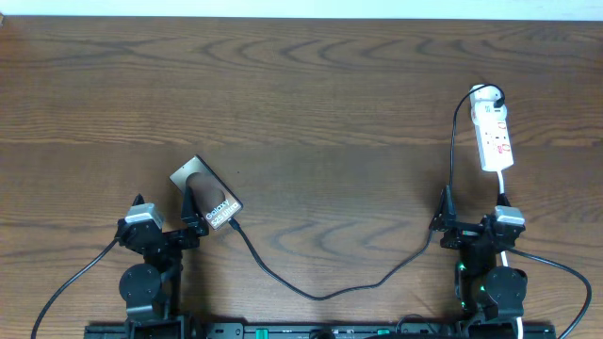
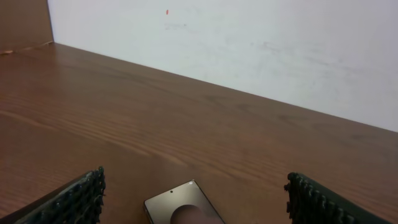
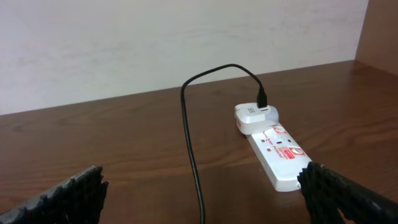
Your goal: Plug charger to phone and switch on socket
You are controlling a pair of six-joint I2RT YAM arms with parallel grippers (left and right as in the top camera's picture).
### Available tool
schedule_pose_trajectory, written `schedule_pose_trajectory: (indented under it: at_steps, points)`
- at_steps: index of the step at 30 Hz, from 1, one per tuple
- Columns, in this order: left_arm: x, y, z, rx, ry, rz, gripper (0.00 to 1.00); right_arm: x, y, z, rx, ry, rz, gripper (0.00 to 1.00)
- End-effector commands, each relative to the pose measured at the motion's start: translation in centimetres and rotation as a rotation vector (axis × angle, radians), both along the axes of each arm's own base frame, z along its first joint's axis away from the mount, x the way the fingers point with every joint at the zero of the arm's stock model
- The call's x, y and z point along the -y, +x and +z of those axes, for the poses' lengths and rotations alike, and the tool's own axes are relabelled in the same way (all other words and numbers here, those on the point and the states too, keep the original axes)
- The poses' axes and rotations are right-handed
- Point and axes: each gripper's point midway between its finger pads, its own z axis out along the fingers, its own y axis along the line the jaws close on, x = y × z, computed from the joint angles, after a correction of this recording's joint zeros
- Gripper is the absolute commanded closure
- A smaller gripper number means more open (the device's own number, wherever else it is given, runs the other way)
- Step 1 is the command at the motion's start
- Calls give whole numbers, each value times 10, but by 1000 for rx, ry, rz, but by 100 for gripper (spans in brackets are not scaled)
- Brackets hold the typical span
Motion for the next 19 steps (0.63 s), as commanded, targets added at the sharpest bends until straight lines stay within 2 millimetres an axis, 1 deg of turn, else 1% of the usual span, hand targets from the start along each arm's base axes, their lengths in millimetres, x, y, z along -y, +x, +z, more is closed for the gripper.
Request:
schedule_pose_trajectory:
  at_steps: [1, 19]
  points:
    - [3, -1, -14, -46, 2, -21, 8, -2, 0, 0, 0, -14, 11, 1]
    - [3, -1, -14, -46, 2, -21, 9, -2, 0, 0, 0, -14, 11, 1]
